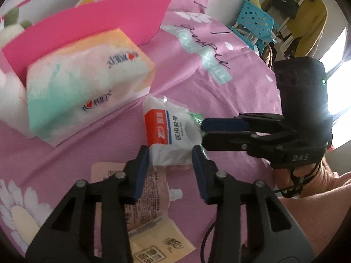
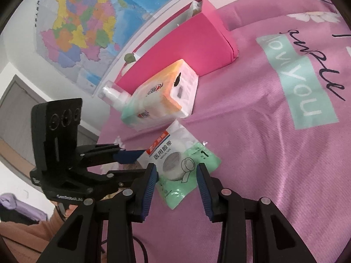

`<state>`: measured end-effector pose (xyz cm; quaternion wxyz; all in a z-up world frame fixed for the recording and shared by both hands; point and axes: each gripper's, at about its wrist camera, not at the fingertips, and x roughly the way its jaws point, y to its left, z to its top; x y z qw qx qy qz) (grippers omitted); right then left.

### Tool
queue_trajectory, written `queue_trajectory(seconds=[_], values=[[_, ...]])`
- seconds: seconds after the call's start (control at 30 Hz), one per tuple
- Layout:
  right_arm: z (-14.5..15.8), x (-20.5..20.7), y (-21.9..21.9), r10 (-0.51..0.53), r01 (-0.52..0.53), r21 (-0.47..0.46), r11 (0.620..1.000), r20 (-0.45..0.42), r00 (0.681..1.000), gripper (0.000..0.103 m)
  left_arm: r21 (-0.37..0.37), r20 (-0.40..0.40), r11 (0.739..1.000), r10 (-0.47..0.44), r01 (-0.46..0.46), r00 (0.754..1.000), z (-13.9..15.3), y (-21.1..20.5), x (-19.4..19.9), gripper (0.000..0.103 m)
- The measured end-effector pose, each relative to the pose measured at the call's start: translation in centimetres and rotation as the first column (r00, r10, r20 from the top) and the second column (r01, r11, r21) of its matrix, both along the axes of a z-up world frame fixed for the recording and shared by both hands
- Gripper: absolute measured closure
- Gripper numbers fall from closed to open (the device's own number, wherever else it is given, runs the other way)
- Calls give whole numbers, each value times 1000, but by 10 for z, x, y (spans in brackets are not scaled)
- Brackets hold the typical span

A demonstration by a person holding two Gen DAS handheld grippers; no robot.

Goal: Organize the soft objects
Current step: 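Move the right gripper to the white-and-green tape packet and grasp it, then carry the tape packet into the pink box and open the right gripper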

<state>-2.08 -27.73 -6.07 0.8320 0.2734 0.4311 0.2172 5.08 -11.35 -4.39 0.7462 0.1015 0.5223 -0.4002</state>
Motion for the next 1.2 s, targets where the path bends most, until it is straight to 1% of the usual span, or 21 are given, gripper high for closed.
queue_trajectory(seconds=[0.07,0.17,0.23,0.3,0.33,0.4,0.47,0.57,0.6,0.67,0.73,0.8,0.87,0.9,0.93,0.97,1.1,1.2], values=[[0,3,2,-1,1,-14,1000,1,1000,65,-1,37,1000,-7,7,999,5,0,-7,71],[1,2,-2,-11,11,-45,999,2,1000,65,31,126,999,-17,13,992,10,-3,-20,72],[-1,1,-6,-7,7,-30,1000,-1,1000,65,41,165,999,-29,22,986,12,-4,-27,73],[-1,0,-6,-6,6,-32,999,2,1000,65,28,168,999,-30,26,985,13,-1,-29,75],[-1,0,-5,1,-1,-29,1000,3,1000,63,19,162,1000,-25,23,987,14,1,-28,75],[-1,2,-4,17,-16,-8,1000,9,1000,52,2,152,1000,-19,19,988,13,5,-26,76],[1,6,0,47,-47,-4,999,25,999,45,-11,131,1000,-11,12,991,10,10,-24,76],[1,12,5,80,-80,-7,997,36,996,44,-22,109,1000,-2,4,994,6,16,-21,76],[1,14,5,87,-87,-4,996,36,996,44,-27,110,1000,-2,5,994,5,17,-22,76],[1,17,6,98,-99,9,995,39,994,43,-32,120,999,-11,15,993,6,19,-25,80],[0,20,9,111,-111,10,994,48,993,43,-26,140,999,-23,27,990,7,18,-29,80],[1,22,13,134,-135,4,991,51,990,43,-14,139,1000,-20,22,990,6,17,-30,80],[-1,24,15,142,-143,13,990,46,989,58,1,128,1000,-6,6,992,2,17,-26,81],[-2,26,15,143,-144,23,989,37,989,61,0,119,1000,2,-2,993,0,17,-25,81],[-3,26,14,132,-133,32,991,34,991,67,-14,102,1000,11,-10,995,0,19,-22,81],[-3,27,12,129,-130,38,991,35,991,69,-26,94,1000,14,-11,995,1,20,-21,81],[10,23,10,126,-128,26,991,69,990,73,-64,117,998,16,-8,993,15,18,-22,81],[36,25,7,130,-130,-7,992,121,984,73,-95,144,995,27,-13,989,33,16,-15,80]])
